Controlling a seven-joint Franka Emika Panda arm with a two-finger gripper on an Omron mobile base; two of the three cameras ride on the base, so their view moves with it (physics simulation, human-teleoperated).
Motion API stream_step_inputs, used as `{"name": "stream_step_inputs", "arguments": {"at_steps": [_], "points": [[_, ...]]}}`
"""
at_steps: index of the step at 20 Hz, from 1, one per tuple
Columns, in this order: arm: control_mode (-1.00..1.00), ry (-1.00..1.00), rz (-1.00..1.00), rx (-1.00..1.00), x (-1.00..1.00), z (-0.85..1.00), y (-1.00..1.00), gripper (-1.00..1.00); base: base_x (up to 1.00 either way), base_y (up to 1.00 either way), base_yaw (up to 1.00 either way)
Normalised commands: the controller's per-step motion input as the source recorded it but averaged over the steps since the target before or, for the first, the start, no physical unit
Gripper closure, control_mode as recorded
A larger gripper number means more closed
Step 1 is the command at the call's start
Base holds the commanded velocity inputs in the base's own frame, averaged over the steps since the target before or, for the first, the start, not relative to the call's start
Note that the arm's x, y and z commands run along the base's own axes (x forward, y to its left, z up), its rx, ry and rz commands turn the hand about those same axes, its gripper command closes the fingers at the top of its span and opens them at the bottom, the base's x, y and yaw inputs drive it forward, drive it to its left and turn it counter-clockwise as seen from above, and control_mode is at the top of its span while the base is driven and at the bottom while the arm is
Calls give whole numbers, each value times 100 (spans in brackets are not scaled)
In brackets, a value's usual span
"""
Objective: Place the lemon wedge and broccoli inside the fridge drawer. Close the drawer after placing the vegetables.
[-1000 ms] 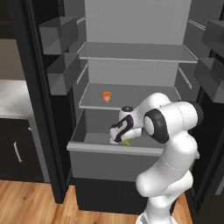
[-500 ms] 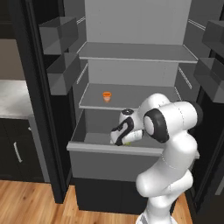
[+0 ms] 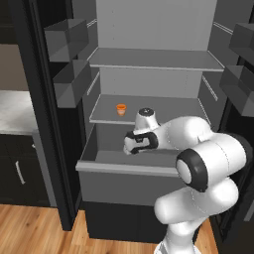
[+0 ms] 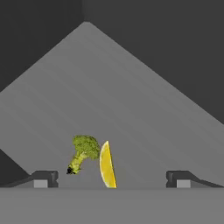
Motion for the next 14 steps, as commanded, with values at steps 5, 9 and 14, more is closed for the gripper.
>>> {"name": "stream_step_inputs", "arguments": {"at_steps": [5, 9, 14], "points": [[-100, -5, 0, 0, -98, 72, 19, -100, 0, 0, 0], [-100, 0, 0, 0, -100, 27, 46, -100, 0, 0, 0], [-100, 11, -3, 0, -79, -12, 66, -100, 0, 0, 0]]}}
